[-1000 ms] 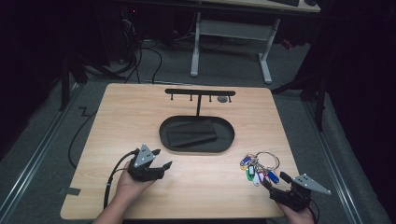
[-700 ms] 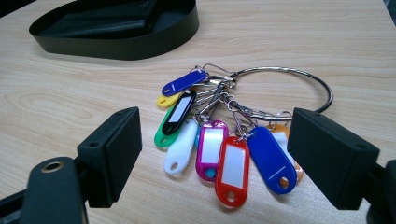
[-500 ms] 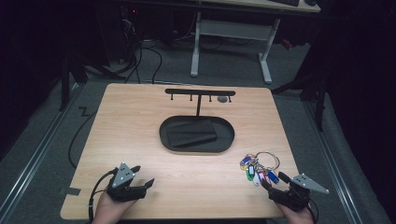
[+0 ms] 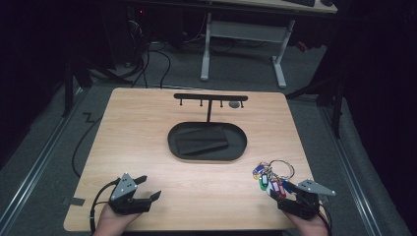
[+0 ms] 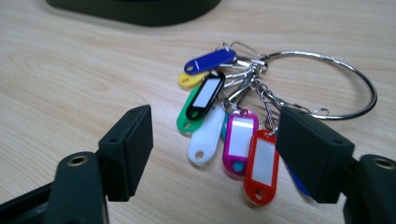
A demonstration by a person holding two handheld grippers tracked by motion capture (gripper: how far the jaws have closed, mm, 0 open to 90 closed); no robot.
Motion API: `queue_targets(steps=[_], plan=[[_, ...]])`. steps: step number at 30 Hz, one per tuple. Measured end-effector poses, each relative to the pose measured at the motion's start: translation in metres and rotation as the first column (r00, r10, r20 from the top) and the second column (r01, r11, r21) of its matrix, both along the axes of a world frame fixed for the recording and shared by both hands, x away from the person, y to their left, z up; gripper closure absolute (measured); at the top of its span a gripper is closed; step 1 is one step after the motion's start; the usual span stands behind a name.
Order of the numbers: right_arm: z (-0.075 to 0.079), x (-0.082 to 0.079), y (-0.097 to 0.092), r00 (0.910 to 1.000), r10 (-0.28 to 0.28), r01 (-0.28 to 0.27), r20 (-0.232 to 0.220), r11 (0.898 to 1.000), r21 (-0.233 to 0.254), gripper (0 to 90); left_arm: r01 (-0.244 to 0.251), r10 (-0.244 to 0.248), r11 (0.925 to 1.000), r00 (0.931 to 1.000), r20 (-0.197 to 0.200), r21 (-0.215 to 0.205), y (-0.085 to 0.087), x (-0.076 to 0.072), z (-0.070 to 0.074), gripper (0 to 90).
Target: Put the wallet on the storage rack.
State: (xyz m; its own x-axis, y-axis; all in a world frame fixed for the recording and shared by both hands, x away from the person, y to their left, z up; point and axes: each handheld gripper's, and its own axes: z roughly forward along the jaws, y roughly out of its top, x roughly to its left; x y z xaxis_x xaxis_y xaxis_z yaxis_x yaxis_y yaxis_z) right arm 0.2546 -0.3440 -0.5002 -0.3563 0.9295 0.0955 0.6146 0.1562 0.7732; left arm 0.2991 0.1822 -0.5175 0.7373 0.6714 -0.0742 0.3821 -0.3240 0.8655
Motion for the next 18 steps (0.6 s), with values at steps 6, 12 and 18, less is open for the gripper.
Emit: queue_targets(steps=[6, 12, 18], plan=[[0.011, 0.008, 0.003, 0.9949, 0.022, -0.032, -0.098, 0.995, -0.099, 34.9, 0.033, -0.033, 0.9994, 0.9994, -0.001, -0.004, 0.001, 0.000, -0.001, 24.6], [0.026, 0.024, 0.002, 0.9760, 0.041, -0.086, -0.214, 0.975, -0.204, 42.0, 0.046, -0.046, 0.9989, 0.9989, 0.003, -0.010, 0.000, 0.001, 0.001, 24.7], [0.032, 0.047, -0.003, 0.9391, 0.025, -0.128, -0.343, 0.952, -0.280, 47.7, 0.069, -0.069, 0.9976, 0.9976, 0.007, 0.006, -0.003, -0.001, 0.001, 24.7]])
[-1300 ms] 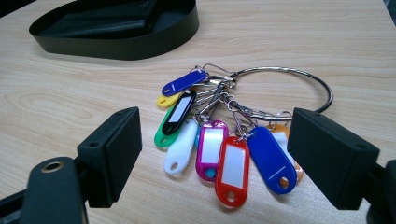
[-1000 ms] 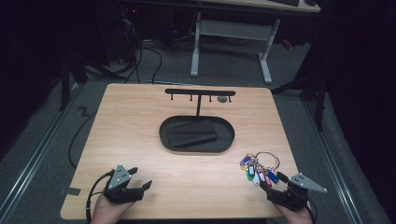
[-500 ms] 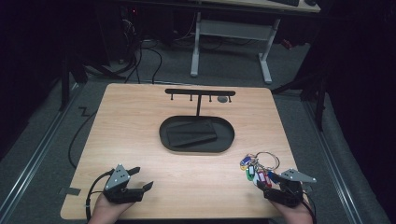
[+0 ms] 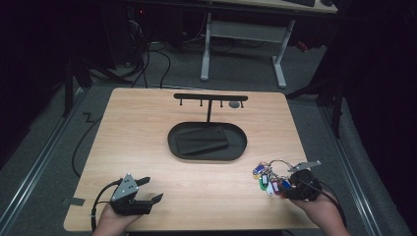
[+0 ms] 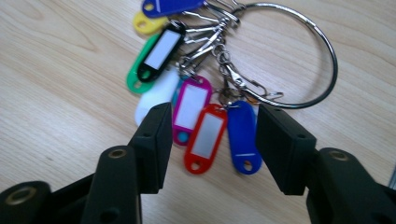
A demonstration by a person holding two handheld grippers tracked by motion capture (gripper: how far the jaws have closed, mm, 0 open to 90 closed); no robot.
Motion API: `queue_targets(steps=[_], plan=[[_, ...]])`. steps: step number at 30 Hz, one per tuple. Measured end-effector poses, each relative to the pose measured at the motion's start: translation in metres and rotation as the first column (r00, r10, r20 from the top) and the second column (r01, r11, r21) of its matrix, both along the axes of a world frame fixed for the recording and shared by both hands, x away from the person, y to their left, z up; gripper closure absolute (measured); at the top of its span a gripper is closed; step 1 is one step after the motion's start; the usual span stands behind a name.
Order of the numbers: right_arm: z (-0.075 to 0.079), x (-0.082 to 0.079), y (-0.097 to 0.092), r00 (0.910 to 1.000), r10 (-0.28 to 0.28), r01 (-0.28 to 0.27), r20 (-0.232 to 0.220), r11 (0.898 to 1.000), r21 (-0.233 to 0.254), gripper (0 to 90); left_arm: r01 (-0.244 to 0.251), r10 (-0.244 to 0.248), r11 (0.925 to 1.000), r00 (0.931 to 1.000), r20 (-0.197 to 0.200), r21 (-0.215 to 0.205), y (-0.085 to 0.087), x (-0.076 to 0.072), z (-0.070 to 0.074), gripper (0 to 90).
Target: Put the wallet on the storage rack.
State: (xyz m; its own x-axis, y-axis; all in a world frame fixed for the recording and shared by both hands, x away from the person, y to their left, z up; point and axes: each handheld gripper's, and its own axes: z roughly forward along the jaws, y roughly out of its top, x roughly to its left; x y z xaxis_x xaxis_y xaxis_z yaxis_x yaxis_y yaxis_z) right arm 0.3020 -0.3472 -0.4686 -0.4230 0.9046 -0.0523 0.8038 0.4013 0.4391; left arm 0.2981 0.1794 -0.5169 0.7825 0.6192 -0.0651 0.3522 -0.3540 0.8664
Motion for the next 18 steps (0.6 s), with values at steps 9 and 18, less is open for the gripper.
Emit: queue_targets(steps=[9, 18], plan=[[0.010, 0.046, -0.015, 0.9836, -0.071, 0.061, -0.166, 0.996, -0.065, 53.9, 0.002, -0.002, 1.0000, 1.0000, 0.001, -0.004, 0.002, 0.000, 0.001, 24.7], [0.006, 0.092, -0.027, 0.9545, -0.157, 0.131, -0.253, 0.985, -0.117, 50.6, 0.017, -0.017, 0.9998, 0.9998, 0.012, 0.013, 0.000, 0.000, 0.000, 25.0]])
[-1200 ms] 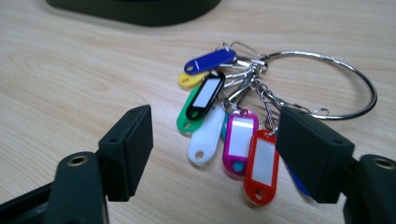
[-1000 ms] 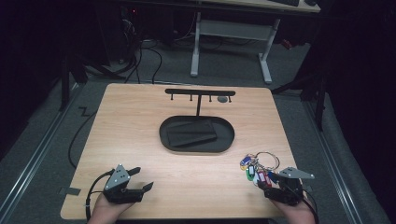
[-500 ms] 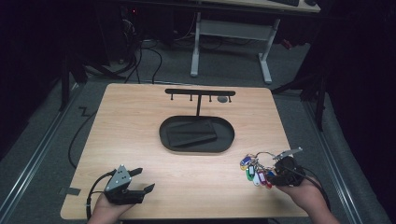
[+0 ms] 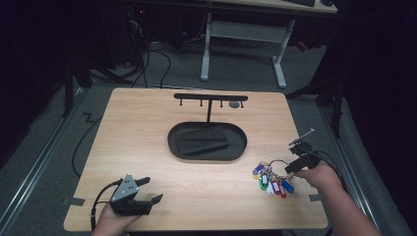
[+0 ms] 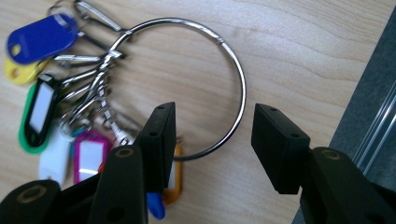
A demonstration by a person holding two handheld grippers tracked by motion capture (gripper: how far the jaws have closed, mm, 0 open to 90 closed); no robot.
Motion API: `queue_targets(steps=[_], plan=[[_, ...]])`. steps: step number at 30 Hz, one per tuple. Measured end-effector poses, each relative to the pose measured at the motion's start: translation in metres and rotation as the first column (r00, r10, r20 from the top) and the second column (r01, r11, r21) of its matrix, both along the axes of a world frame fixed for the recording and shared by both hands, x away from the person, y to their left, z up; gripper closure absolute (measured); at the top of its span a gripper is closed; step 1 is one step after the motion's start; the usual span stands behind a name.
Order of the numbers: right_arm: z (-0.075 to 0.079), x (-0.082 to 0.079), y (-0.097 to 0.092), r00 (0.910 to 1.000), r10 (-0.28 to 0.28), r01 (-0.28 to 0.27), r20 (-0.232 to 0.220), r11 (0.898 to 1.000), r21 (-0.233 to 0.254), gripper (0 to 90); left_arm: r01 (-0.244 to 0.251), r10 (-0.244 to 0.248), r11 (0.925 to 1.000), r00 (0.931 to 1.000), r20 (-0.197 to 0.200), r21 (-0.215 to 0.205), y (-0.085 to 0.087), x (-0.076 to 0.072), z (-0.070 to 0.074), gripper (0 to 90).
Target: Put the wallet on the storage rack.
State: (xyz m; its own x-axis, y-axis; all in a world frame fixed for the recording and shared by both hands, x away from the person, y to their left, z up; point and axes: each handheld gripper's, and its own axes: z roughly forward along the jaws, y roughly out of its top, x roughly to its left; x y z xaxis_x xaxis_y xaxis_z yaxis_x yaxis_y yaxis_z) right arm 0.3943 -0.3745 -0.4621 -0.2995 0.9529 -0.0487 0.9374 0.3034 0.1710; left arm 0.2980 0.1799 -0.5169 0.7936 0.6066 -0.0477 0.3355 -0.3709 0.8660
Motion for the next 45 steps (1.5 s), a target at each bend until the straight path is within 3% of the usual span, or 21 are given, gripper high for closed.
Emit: queue_targets(steps=[8, 16, 22, 24, 31, 45], plan=[[-0.016, 0.016, -0.010, 0.9953, -0.064, 0.065, -0.073, 0.998, 0.020, 50.9, 0.000, 0.000, 0.9999, 1.0000, 0.006, 0.010, 0.001, -0.001, -0.001, 25.3], [-0.022, 0.016, -0.015, 0.9923, -0.077, 0.080, -0.096, 0.997, 0.023, 57.4, 0.000, -0.001, 0.9999, 1.0000, 0.009, 0.011, 0.001, -0.001, -0.001, 25.4], [-0.022, 0.015, -0.011, 0.9921, -0.059, 0.064, -0.110, 0.997, 0.040, 76.6, 0.002, -0.002, 0.9998, 1.0000, 0.008, 0.018, 0.000, -0.001, -0.001, 25.5], [-0.017, 0.013, -0.009, 0.9948, -0.048, 0.052, -0.090, 0.998, 0.038, 84.6, -0.001, 0.001, 0.9998, 1.0000, 0.007, 0.020, 0.000, -0.001, -0.001, 25.5], [0.015, 0.003, 0.011, 0.9994, 0.028, -0.028, -0.019, 0.999, 0.022, 86.7, 0.002, -0.002, 0.9998, 0.9999, 0.010, 0.018, -0.001, -0.001, 0.000, 25.5], [0.065, -0.019, 0.044, 0.9882, 0.150, -0.151, 0.030, 0.989, 0.004, 87.4, 0.019, -0.019, 0.9997, 0.9997, 0.012, 0.017, -0.004, -0.002, 0.000, 25.6]])
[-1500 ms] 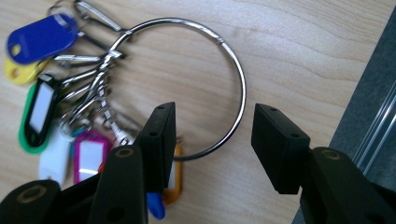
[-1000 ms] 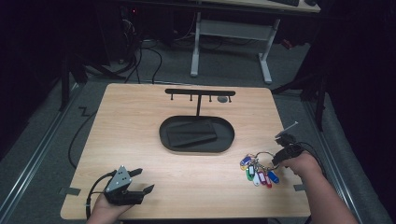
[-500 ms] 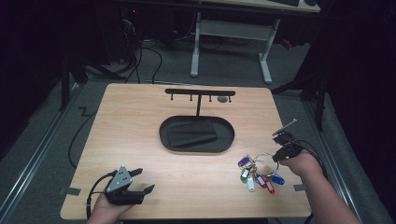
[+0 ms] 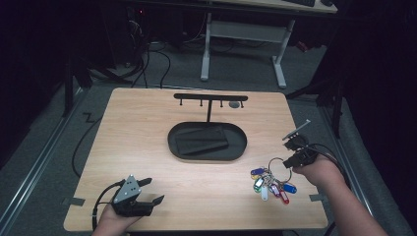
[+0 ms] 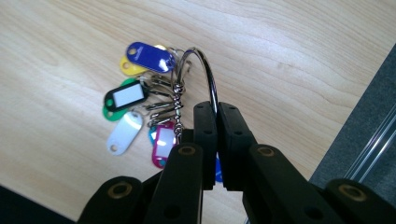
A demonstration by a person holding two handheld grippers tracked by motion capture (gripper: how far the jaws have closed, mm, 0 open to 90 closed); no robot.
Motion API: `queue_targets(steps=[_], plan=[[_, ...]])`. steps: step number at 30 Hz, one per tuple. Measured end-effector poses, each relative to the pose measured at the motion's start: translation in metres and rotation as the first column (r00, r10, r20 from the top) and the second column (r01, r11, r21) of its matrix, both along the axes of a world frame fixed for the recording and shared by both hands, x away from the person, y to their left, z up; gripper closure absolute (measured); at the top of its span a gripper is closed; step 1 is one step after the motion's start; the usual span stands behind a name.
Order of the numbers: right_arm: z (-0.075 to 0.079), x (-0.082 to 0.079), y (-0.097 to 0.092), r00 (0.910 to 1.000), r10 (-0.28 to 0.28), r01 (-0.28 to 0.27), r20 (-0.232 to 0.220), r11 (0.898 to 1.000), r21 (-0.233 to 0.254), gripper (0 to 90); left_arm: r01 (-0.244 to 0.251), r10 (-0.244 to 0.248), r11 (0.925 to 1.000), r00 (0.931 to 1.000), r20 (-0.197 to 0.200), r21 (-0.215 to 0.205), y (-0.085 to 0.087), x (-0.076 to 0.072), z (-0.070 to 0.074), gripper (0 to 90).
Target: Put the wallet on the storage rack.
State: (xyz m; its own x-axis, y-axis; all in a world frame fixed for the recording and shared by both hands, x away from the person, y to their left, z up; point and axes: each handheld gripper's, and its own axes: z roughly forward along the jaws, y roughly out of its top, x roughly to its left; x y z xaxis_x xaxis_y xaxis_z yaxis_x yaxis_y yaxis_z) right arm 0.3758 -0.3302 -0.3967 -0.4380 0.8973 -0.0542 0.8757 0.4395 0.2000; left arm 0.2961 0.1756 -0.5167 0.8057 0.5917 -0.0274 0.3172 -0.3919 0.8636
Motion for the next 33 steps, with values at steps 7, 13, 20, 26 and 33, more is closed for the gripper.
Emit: queue_targets(steps=[7, 13, 20, 26, 33], plan=[[0.018, -0.006, 0.012, 0.9987, 0.049, -0.048, -0.016, 0.999, 0.009, 87.5, 0.009, -0.009, 1.0000, 0.9999, -0.005, 0.002, -0.001, 0.000, -0.001, 25.6], [0.037, -0.009, 0.023, 0.9949, 0.090, -0.089, -0.046, 0.996, 0.006, 87.7, 0.012, -0.012, 0.9999, 0.9999, -0.007, 0.002, -0.001, 0.000, -0.001, 25.6], [0.064, -0.012, 0.032, 0.9910, 0.124, -0.124, -0.051, 0.992, 0.002, 87.7, 0.013, -0.013, 0.9999, 0.9999, -0.006, 0.000, -0.001, 0.000, -0.001, 25.6], [0.084, -0.010, 0.038, 0.9897, 0.132, -0.132, -0.054, 0.991, 0.004, 87.8, 0.014, -0.014, 0.9999, 0.9999, -0.008, 0.000, -0.001, 0.000, -0.001, 25.6], [0.106, -0.005, 0.045, 0.9883, 0.149, -0.149, -0.034, 0.989, 0.000, 87.8, 0.015, -0.015, 0.9999, 0.9998, -0.009, 0.000, -0.001, 0.000, -0.001, 25.6]])
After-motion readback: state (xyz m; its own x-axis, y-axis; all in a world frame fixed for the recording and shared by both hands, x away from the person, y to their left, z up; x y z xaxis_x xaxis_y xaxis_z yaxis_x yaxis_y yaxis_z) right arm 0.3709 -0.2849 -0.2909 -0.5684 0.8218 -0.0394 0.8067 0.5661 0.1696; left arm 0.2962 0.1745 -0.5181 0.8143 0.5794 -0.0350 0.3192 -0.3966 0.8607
